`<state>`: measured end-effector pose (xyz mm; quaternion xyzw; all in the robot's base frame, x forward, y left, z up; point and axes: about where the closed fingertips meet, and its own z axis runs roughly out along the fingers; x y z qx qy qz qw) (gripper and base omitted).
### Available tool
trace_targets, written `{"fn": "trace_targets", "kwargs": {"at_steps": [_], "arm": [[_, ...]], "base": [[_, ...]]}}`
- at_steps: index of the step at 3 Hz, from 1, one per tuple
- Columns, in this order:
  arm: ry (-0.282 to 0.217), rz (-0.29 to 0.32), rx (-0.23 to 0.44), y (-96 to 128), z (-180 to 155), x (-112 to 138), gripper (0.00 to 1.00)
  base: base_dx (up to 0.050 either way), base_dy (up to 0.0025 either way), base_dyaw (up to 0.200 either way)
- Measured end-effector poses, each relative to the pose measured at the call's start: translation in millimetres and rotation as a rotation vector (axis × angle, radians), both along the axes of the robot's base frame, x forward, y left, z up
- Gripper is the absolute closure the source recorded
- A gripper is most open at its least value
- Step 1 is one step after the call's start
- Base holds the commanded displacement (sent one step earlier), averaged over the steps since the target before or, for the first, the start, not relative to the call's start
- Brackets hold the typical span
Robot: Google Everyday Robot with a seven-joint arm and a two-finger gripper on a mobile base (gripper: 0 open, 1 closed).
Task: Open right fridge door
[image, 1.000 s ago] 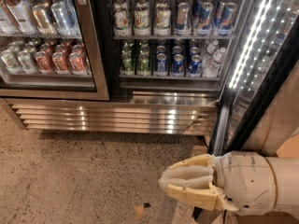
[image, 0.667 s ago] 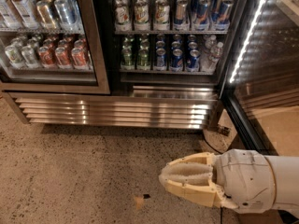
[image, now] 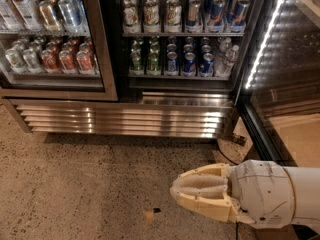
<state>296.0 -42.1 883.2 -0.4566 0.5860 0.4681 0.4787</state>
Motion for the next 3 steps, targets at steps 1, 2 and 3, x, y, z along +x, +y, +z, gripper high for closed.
{"fn": "trace_targets", "kwargs": {"at_steps": [1, 2, 3], "arm": [[0.000, 0.000, 0.000, 0.0, 0.0, 0.0, 0.58], [0.000, 0.000, 0.000, 0.0, 0.0, 0.0, 0.35], [0.000, 0.000, 0.000, 0.1, 0.0, 0.0, 0.12]], "base": [[0.000, 0.00000, 0.000], [0.000, 0.00000, 0.000], [0.000, 0.00000, 0.000]]}}
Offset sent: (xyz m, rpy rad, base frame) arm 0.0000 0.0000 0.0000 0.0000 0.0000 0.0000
